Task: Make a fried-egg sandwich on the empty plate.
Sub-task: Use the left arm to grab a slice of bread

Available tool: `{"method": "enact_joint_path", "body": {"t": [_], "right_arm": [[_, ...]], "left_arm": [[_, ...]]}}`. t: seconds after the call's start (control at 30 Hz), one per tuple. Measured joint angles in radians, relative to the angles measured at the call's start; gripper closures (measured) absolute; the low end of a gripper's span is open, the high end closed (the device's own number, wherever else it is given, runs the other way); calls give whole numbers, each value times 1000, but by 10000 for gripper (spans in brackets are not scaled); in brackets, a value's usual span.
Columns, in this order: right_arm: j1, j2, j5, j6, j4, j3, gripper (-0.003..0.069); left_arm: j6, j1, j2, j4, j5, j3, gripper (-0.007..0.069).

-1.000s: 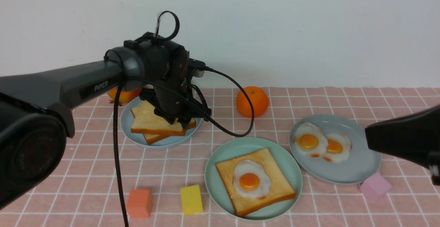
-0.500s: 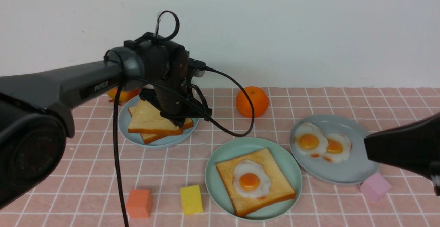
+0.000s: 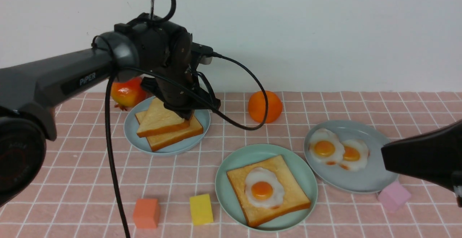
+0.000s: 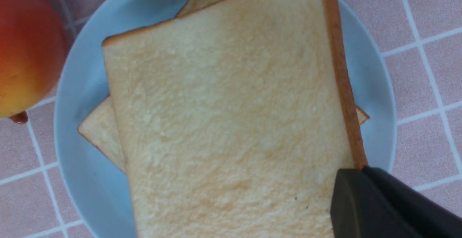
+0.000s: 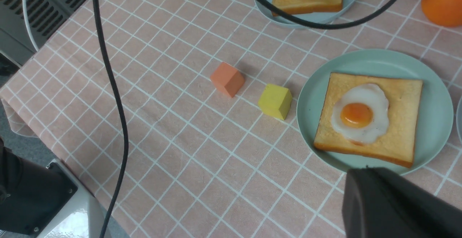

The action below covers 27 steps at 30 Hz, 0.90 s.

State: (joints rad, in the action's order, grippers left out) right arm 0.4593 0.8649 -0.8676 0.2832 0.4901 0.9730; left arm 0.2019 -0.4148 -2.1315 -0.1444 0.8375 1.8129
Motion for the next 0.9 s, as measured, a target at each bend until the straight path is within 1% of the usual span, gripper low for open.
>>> {"method": "enact_joint_path", "body": {"t": [0.3, 0.43, 0.47, 0.5, 0.53, 0.57, 0.6, 0.7, 0.77, 0.8, 0.87, 0.9], "right_arm": [[0, 0, -6, 0, 0, 0, 616], [0, 0, -29, 1, 0, 0, 616], [0, 0, -29, 1, 0, 0, 616], [0, 0, -30, 1, 0, 0, 616], [0, 0, -30, 1, 0, 0, 615], [0, 0, -30, 1, 0, 0, 615], [0, 0, -30, 1, 0, 0, 613], [0, 0, -30, 1, 0, 0, 610], [0, 0, -30, 1, -2, 0, 608], [0, 0, -30, 1, -3, 0, 608], [0, 0, -30, 5, -5, 0, 608], [0, 0, -30, 5, -5, 0, 608]], "left_arm": [[-2, 0, -64, -19, -9, 0, 601], [-3, 0, -76, -15, -13, 0, 507], [-3, 0, -76, -14, -13, 0, 501], [-3, 0, -75, -11, -14, 0, 439], [-3, 0, -74, -10, -14, 0, 403], [-3, 0, -74, -10, -14, 0, 403], [-3, 0, -70, -10, -13, 0, 354], [-6, 0, -54, -10, 18, 0, 266], [-36, 0, -46, -10, 55, 0, 232], [-41, 0, -46, -10, 58, 0, 230], [-118, 0, -45, -1, 77, 0, 216], [-132, 0, -45, 1, 77, 0, 214]]}}
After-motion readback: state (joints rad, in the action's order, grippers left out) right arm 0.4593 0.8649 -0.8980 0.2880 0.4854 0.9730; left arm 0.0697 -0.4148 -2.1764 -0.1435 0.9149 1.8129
